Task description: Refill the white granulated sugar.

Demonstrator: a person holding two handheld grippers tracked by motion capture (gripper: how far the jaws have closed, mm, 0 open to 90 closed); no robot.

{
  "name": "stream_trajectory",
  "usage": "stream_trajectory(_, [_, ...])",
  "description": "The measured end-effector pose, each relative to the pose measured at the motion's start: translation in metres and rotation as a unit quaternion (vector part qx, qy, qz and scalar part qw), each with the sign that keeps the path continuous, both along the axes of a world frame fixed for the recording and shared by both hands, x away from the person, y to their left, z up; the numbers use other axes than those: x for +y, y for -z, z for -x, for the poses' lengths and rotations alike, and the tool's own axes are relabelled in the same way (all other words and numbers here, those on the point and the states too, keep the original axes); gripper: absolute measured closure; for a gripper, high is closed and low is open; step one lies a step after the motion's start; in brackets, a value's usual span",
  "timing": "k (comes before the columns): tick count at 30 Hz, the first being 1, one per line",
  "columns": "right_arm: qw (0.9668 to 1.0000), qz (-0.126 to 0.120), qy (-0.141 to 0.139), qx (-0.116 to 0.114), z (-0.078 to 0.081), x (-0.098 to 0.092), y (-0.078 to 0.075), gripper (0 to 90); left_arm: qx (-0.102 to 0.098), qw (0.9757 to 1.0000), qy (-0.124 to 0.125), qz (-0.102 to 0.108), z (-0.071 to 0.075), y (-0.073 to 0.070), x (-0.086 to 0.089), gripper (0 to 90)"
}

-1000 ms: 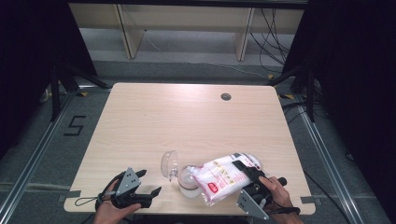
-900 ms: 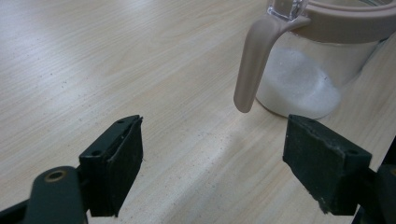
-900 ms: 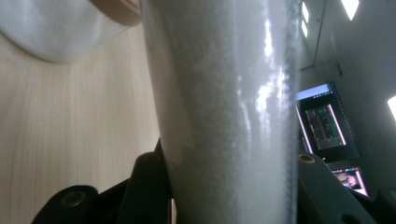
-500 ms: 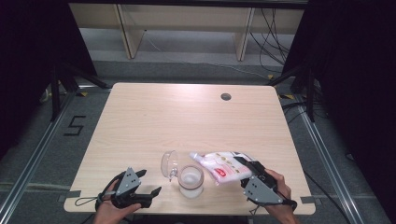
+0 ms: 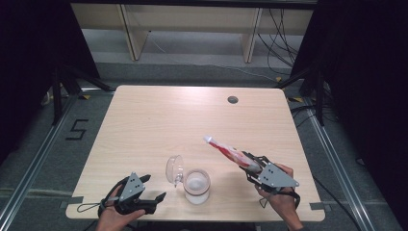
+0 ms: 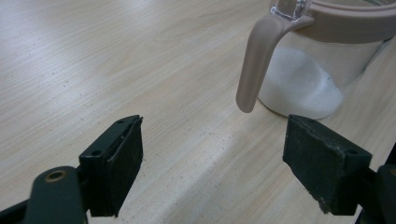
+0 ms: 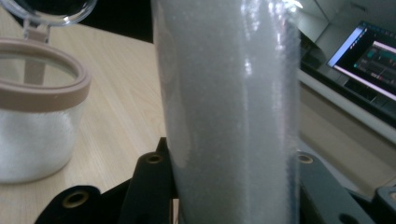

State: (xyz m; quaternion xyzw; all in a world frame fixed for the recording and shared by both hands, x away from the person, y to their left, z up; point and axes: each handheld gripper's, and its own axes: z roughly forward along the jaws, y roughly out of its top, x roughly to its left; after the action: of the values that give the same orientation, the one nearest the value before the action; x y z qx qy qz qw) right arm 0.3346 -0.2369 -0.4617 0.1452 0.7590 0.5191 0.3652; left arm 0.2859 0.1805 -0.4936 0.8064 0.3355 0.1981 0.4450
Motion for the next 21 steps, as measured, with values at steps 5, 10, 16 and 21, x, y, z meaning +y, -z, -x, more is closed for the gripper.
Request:
stream_trajectory(5, [0.9985, -0.044, 0.003, 0.033, -0.013, -0.004, 0.008, 66.4, 0.002, 1.0000, 0.000, 0.007, 0.001, 0.000, -0.001, 19.9])
stream_trajectory(10, [0.9945, -0.084, 0.008, 0.062, -0.023, -0.007, 0.016, 66.7, 0.003, 1.0000, -0.001, 0.007, 0.001, 0.000, -0.001, 19.9])
stream_trajectory(16, [0.9920, -0.090, 0.008, 0.088, -0.031, -0.007, 0.031, 66.9, 0.001, 1.0000, -0.001, 0.004, 0.001, -0.001, 0.000, 19.9])
stream_trajectory(21, [0.9898, -0.085, 0.009, 0.114, -0.035, -0.007, 0.040, 67.0, -0.006, 0.9999, 0.007, -0.010, 0.000, -0.002, 0.001, 19.9])
